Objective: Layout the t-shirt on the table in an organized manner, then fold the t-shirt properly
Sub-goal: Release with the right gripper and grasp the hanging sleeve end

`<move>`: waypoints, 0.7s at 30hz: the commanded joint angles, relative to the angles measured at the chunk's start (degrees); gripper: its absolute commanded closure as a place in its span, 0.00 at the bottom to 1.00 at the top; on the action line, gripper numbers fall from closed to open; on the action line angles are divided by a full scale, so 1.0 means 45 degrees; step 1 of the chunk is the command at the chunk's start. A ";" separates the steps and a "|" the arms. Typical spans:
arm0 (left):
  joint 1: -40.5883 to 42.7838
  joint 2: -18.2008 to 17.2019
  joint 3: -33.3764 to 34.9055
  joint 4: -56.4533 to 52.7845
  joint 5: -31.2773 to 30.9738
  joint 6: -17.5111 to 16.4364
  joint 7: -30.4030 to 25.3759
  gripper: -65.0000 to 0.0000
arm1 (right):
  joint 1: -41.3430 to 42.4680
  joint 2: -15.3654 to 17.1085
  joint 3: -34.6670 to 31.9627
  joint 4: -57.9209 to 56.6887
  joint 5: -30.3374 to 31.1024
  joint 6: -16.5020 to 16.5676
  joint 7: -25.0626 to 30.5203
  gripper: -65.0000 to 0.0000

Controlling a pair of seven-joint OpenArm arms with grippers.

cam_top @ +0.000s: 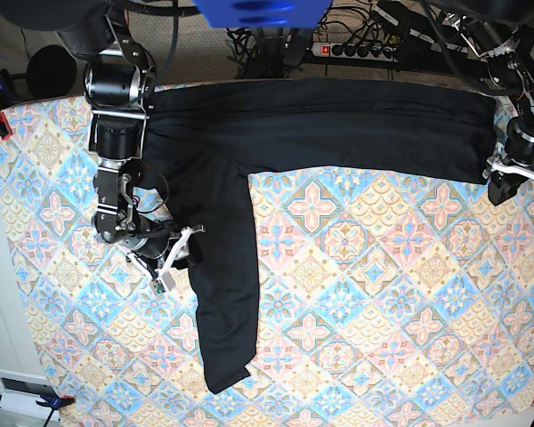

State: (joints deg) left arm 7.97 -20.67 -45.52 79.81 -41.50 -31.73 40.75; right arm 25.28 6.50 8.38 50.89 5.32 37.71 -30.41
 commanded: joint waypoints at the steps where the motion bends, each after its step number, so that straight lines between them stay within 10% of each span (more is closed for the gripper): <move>1: -0.0100 -0.0282 -0.0054 0.0169 -0.0205 -0.0110 -0.0294 0.70 | 0.0390 0.0089 0.0023 0.0187 0.0214 0.0068 0.0263 0.70; 10: -0.0159 -0.0301 0.0357 0.0169 -0.0224 -0.0110 -0.0314 0.70 | 0.0410 0.0069 0.0023 -0.0868 0.0214 0.0068 0.0302 0.71; 16: -0.0159 -0.0282 0.0376 0.0169 -0.0224 -0.0110 -0.0333 0.70 | 0.0390 0.0069 0.0023 -0.0887 0.0214 0.0068 0.0282 0.98; 21: -0.0159 -0.0282 0.0376 0.0169 -0.0224 -0.0110 -0.0333 0.71 | -0.0684 0.0030 0.0023 0.1887 0.0253 0.0508 -0.0616 1.00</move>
State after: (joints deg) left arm 7.81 -20.71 -43.48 79.70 -41.50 -31.73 40.56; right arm 21.02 6.33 8.38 58.37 6.04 39.66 -33.91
